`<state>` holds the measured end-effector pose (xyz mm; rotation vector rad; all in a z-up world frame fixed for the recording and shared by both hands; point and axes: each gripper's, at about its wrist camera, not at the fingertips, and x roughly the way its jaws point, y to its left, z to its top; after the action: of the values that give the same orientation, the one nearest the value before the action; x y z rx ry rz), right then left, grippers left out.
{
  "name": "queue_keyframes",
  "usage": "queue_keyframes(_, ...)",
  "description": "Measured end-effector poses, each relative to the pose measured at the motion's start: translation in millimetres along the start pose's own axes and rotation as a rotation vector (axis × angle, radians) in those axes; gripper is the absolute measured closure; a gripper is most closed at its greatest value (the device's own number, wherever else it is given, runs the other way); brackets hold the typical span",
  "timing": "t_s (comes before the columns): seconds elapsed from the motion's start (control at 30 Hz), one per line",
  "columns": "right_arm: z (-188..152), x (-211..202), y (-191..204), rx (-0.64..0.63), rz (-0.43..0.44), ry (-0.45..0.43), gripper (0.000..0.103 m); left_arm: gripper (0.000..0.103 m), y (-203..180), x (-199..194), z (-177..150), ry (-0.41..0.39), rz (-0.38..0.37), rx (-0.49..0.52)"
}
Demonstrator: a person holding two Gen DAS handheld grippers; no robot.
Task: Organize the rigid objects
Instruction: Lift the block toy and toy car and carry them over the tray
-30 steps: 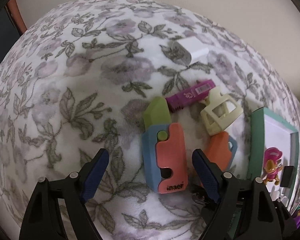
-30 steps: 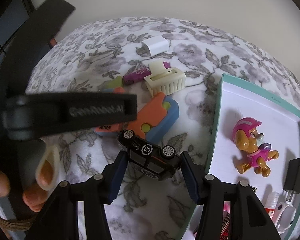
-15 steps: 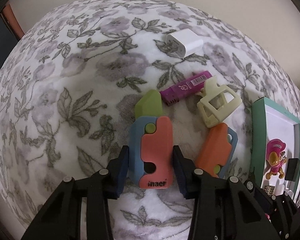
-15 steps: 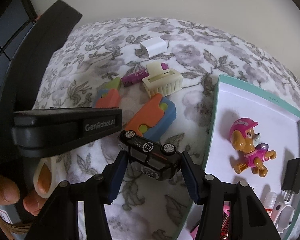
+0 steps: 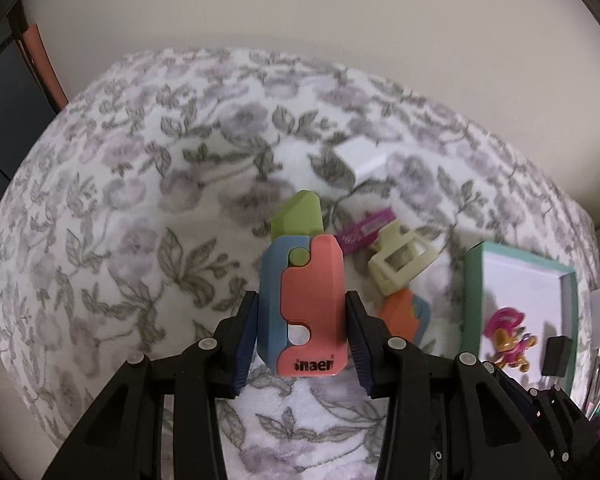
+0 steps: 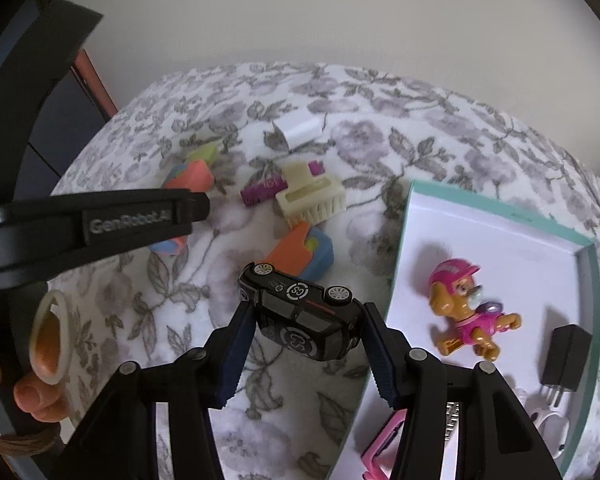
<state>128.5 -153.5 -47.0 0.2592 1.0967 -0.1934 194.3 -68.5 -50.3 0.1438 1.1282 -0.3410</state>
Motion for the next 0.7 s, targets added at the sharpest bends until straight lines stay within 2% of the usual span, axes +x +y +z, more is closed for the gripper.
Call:
queue_keyframes(0.33,6.8,-33.5,-28.1,0.066,-0.013,-0.072,0.047,0.059,-21.6,-51.2,6.7,-0.129,-0.007,0.062)
queue_keyframes(0.7,5.1,-60.9,-67.4,0.14,-0.061,-0.117,0.047,0.059,-58.2,-83.5,0.9,-0.199,-0.045,0.142)
